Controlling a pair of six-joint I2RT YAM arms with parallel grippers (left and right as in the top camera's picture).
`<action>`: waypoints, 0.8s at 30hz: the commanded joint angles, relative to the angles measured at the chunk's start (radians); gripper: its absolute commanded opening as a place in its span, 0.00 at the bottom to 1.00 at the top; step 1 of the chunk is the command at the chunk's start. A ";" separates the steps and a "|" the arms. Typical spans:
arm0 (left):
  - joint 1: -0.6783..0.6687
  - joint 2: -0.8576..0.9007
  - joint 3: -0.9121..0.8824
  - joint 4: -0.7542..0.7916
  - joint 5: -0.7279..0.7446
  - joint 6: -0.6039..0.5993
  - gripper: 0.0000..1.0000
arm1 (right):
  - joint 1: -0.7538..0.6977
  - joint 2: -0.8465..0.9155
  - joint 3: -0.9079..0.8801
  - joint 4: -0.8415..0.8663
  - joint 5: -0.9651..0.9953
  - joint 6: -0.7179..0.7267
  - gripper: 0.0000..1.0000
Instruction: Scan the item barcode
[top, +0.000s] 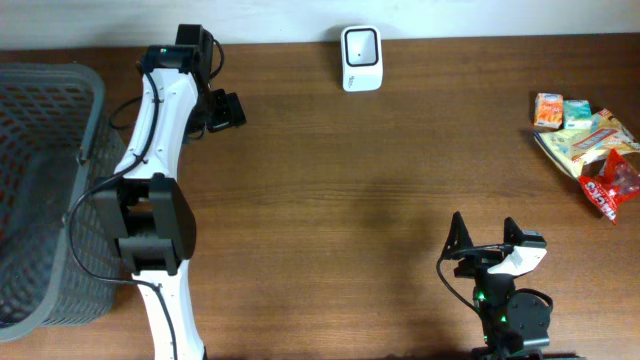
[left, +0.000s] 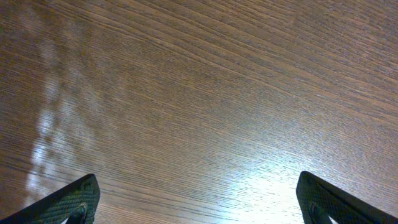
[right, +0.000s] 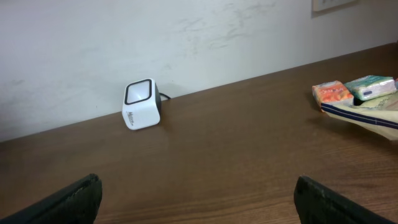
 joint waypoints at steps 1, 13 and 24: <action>0.003 -0.019 0.010 -0.002 -0.011 -0.013 0.99 | -0.007 -0.008 -0.009 -0.002 0.013 -0.006 0.98; 0.003 -0.019 0.010 -0.001 -0.011 -0.013 0.99 | -0.007 -0.008 -0.009 -0.002 0.012 -0.006 0.98; -0.049 -0.252 0.009 -0.080 -0.019 0.170 0.99 | -0.007 -0.008 -0.009 -0.002 0.012 -0.006 0.98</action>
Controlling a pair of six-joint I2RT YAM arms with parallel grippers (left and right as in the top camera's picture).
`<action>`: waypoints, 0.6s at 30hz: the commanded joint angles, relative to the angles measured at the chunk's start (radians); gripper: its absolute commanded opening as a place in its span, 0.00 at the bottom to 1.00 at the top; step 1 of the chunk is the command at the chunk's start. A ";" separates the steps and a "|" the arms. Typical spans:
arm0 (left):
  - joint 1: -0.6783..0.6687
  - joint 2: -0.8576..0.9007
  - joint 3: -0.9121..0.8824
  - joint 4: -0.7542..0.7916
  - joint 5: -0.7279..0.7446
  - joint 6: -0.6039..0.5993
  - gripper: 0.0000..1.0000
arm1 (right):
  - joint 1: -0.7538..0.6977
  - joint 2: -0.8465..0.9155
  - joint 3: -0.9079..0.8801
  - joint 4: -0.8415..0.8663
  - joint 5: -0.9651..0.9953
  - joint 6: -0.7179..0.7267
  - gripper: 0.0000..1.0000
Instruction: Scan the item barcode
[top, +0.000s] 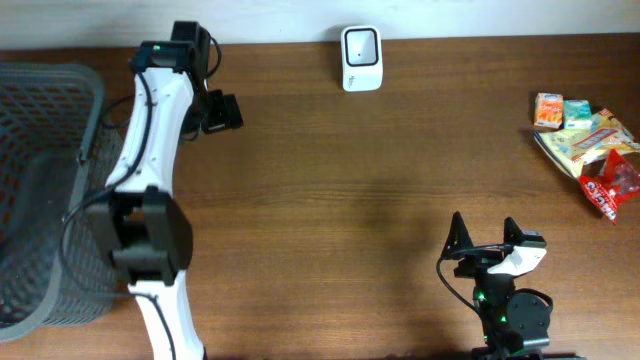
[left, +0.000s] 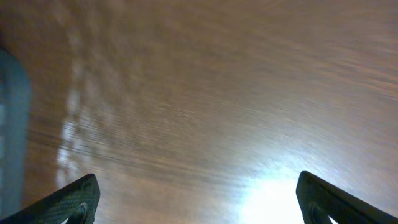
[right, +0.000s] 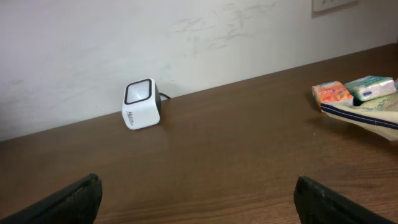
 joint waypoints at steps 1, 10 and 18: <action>-0.055 -0.237 0.011 0.001 -0.008 0.170 0.99 | -0.007 -0.008 -0.009 -0.002 0.012 -0.003 0.98; -0.055 -0.864 -0.836 0.432 0.080 0.250 0.99 | -0.007 -0.008 -0.009 -0.002 0.012 -0.003 0.98; -0.055 -1.692 -1.575 0.871 0.117 0.273 0.99 | -0.007 -0.008 -0.009 -0.002 0.012 -0.003 0.98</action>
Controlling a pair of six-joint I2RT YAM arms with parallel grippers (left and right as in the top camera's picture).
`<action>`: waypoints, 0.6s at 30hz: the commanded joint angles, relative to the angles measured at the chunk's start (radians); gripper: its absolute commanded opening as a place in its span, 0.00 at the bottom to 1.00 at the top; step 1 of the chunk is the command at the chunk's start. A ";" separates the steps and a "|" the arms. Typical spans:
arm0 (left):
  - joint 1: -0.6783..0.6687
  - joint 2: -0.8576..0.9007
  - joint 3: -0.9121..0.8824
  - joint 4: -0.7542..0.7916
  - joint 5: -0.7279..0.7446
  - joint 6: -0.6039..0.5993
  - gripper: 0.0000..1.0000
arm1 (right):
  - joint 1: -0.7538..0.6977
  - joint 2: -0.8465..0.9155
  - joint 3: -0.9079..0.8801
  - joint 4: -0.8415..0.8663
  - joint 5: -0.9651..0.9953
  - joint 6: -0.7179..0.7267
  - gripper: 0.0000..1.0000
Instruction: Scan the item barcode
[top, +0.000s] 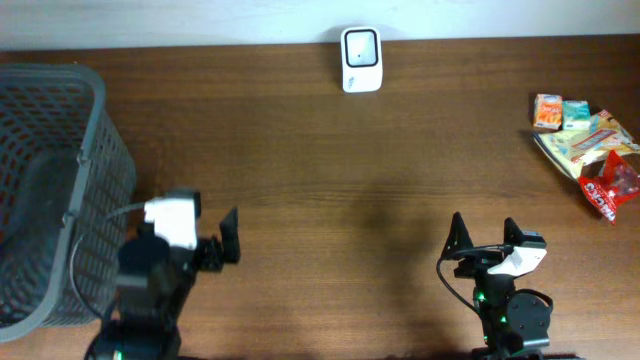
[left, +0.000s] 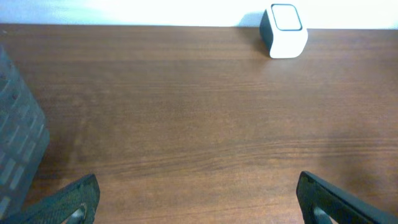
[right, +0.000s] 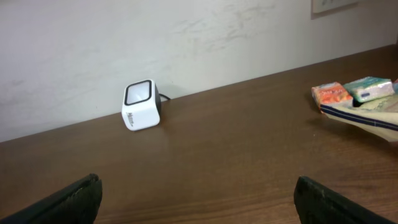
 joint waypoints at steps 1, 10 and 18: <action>0.006 -0.158 -0.133 0.019 0.017 0.021 0.99 | -0.006 -0.008 -0.009 -0.002 0.012 -0.003 0.98; 0.100 -0.392 -0.518 0.440 0.033 0.019 0.99 | -0.006 -0.008 -0.009 -0.002 0.012 -0.003 0.98; 0.116 -0.393 -0.610 0.560 -0.009 0.020 0.99 | -0.006 -0.008 -0.009 -0.002 0.012 -0.003 0.98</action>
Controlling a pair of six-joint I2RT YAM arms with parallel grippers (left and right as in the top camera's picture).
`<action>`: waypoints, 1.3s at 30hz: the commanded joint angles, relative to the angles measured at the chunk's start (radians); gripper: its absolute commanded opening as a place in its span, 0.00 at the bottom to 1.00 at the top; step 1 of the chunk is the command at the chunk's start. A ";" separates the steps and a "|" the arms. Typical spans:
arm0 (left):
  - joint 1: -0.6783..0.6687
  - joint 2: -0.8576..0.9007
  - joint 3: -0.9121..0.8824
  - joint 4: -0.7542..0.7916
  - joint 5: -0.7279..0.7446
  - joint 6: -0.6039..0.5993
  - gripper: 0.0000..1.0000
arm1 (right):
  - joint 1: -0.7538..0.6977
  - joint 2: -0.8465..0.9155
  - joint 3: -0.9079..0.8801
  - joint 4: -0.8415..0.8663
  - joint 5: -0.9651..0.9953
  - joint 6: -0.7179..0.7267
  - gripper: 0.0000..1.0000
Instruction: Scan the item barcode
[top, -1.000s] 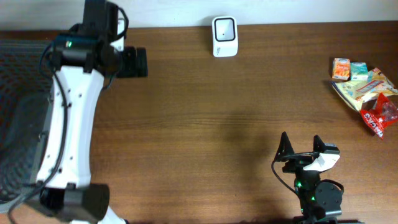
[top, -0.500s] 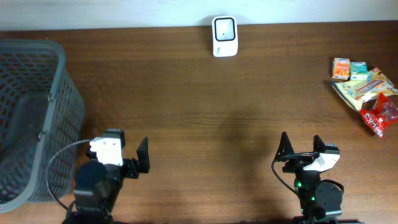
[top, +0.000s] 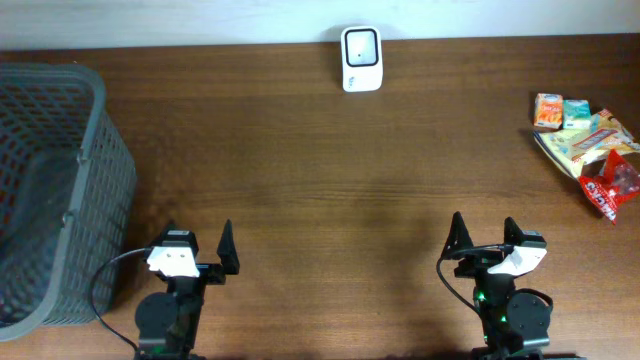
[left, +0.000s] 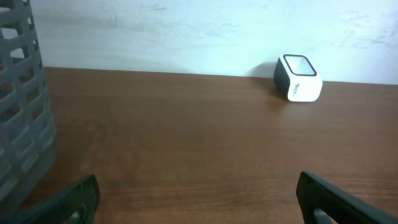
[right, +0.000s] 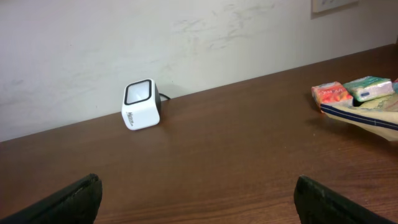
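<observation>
The white cube barcode scanner (top: 360, 45) stands at the table's far edge; it also shows as the scanner (left: 300, 78) and the scanner (right: 142, 104). Snack items (top: 585, 135) lie in a pile at the far right, with small packs (right: 354, 92) at its edge. My left gripper (top: 198, 252) is folded back at the near left, open and holding nothing (left: 199, 200). At the near right my right gripper (top: 485, 235) is also open and holding nothing (right: 199, 198). Both are far from the items.
A grey mesh basket (top: 95, 150) fills the left end of the table, and its wall (left: 22, 118) shows at the left of the left wrist view. A white wall runs behind the table's far edge.
My left arm has drawn further back and lower at the near left edge; its camera now looks level across the table. The right arm has not moved.
My left arm was stretched out to the far left by the basket, open, looking down at bare wood. Later it was pulled back to the near left, and now it sits folded there. The right arm stayed parked and open throughout.
</observation>
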 joint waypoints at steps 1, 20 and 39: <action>0.030 -0.006 -0.031 0.003 -0.037 0.016 0.99 | -0.006 -0.006 -0.009 -0.003 0.012 -0.003 0.99; 0.042 -0.004 -0.030 -0.101 -0.067 0.016 0.99 | -0.006 -0.006 -0.009 -0.003 0.012 -0.003 0.98; 0.047 -0.203 -0.030 -0.106 -0.074 0.016 0.99 | -0.006 -0.006 -0.009 -0.003 0.012 -0.003 0.98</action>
